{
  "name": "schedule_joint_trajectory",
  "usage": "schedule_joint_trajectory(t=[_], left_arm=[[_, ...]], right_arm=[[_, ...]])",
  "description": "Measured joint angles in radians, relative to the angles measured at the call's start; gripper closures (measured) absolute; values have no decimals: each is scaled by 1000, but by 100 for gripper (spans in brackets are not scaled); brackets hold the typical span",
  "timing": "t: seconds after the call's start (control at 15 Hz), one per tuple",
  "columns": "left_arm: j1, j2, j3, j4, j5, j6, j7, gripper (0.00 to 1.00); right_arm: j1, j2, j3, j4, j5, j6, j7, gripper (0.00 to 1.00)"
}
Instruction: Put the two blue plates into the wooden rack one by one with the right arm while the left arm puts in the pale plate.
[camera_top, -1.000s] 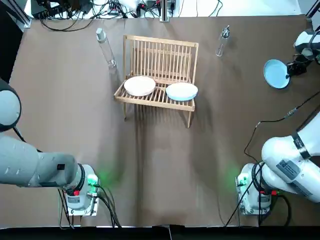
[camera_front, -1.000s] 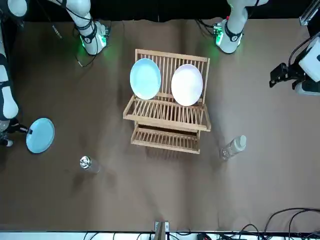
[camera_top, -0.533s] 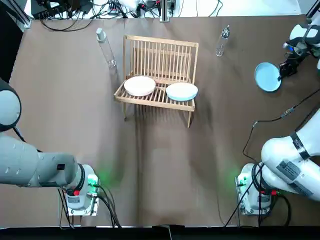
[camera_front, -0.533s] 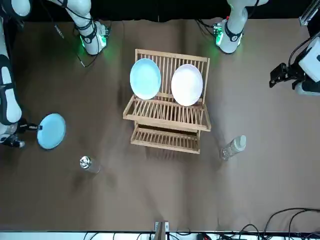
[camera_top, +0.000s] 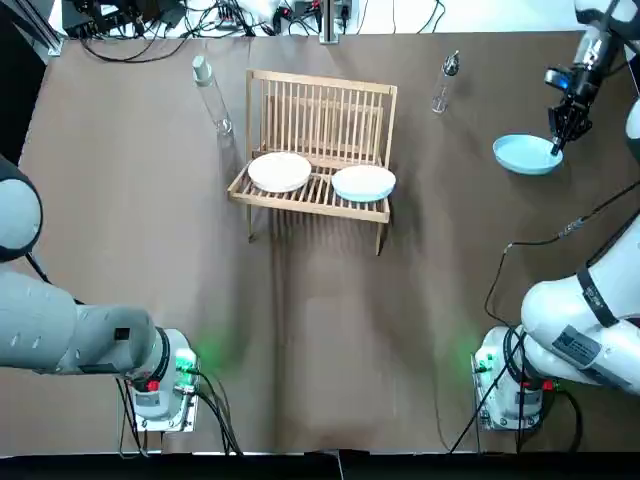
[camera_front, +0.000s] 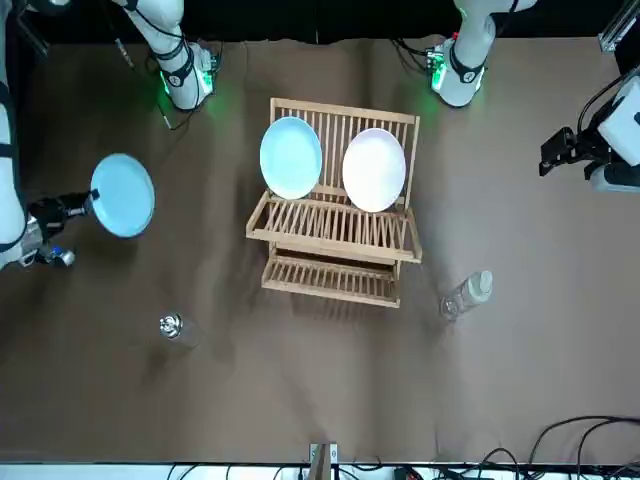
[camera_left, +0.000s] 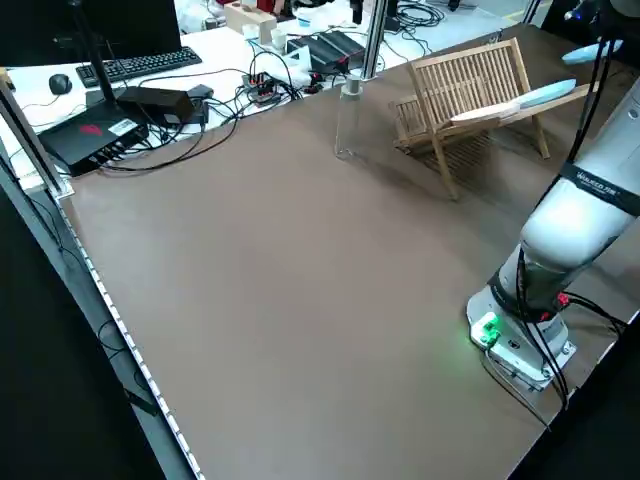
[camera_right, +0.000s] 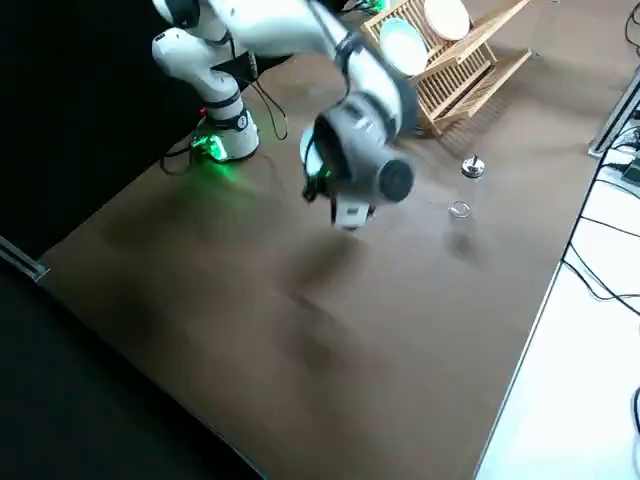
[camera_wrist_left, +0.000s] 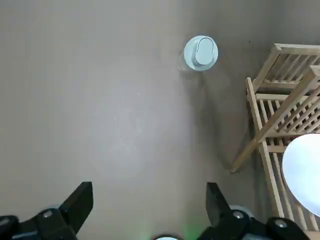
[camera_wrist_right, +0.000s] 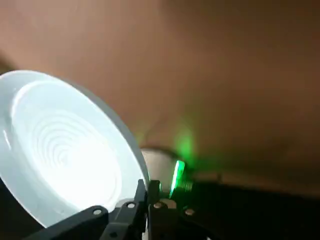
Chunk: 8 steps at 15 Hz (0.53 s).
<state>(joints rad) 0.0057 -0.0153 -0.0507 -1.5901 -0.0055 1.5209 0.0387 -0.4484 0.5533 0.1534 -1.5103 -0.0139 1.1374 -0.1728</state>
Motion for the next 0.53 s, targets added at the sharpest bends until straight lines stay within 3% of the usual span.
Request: schedule_joint_trajectory(t=[0.33,0.53], left_arm=[[0,0,1,0,0,0,0,0],[0,0,1,0,0,0,1,0]], right_arm=[[132,-138,11,-26,89,-341,196,97],[280,-218,17,-94,194,-371,400,97]])
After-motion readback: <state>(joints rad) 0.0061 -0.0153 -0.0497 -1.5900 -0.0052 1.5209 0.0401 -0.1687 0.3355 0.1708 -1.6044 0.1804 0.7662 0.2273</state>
